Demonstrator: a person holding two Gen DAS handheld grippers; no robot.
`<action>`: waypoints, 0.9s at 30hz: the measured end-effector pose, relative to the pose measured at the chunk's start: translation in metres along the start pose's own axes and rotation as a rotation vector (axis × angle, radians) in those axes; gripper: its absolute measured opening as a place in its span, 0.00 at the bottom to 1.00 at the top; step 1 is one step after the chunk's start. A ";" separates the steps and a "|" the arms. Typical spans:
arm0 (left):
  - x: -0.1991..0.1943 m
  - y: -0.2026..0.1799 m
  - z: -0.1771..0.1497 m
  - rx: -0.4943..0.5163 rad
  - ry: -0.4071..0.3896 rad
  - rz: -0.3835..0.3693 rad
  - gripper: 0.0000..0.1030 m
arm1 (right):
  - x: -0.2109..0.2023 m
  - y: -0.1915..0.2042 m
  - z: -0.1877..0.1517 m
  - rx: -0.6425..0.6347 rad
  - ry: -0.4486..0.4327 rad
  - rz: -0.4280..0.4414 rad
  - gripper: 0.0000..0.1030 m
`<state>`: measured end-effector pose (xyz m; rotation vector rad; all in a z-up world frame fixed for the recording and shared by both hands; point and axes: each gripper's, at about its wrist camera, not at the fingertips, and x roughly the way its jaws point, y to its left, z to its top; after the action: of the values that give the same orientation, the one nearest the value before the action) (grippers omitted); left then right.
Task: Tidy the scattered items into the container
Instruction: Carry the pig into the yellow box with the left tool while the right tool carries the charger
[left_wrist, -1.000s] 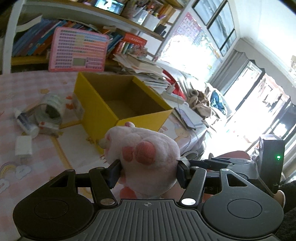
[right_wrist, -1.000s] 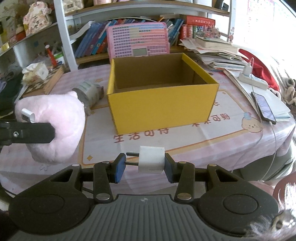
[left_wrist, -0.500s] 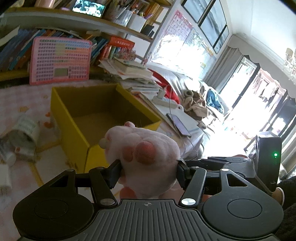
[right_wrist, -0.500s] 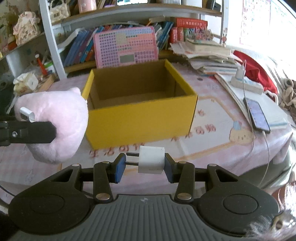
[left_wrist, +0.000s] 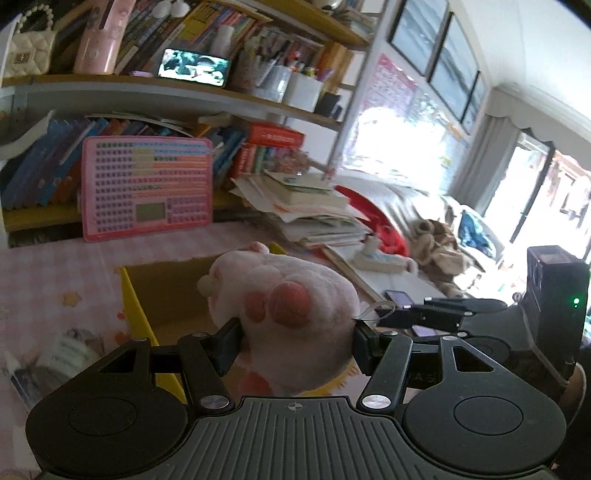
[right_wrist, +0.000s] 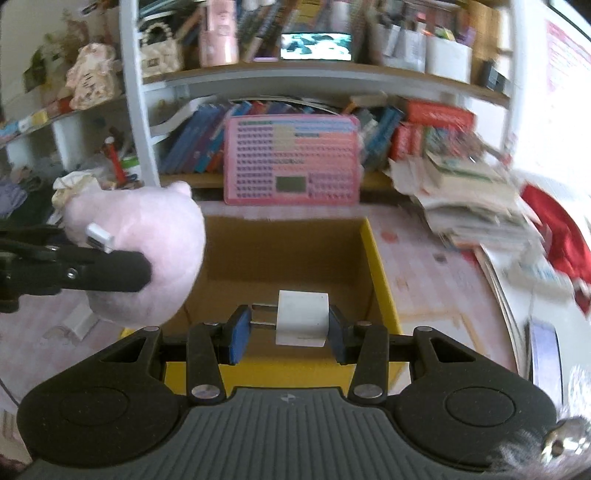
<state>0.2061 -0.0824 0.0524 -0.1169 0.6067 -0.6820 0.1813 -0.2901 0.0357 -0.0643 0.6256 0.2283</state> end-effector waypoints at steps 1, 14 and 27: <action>0.007 0.001 0.001 0.000 0.006 0.011 0.58 | 0.009 -0.003 0.005 -0.023 0.006 0.013 0.40; 0.104 0.028 0.002 0.053 0.222 0.184 0.59 | 0.135 -0.015 0.034 -0.394 0.245 0.143 0.40; 0.142 0.028 0.003 0.097 0.327 0.261 0.62 | 0.177 -0.012 0.039 -0.513 0.417 0.221 0.40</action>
<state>0.3098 -0.1493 -0.0224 0.1655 0.8835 -0.4778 0.3456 -0.2628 -0.0361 -0.5493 0.9781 0.5957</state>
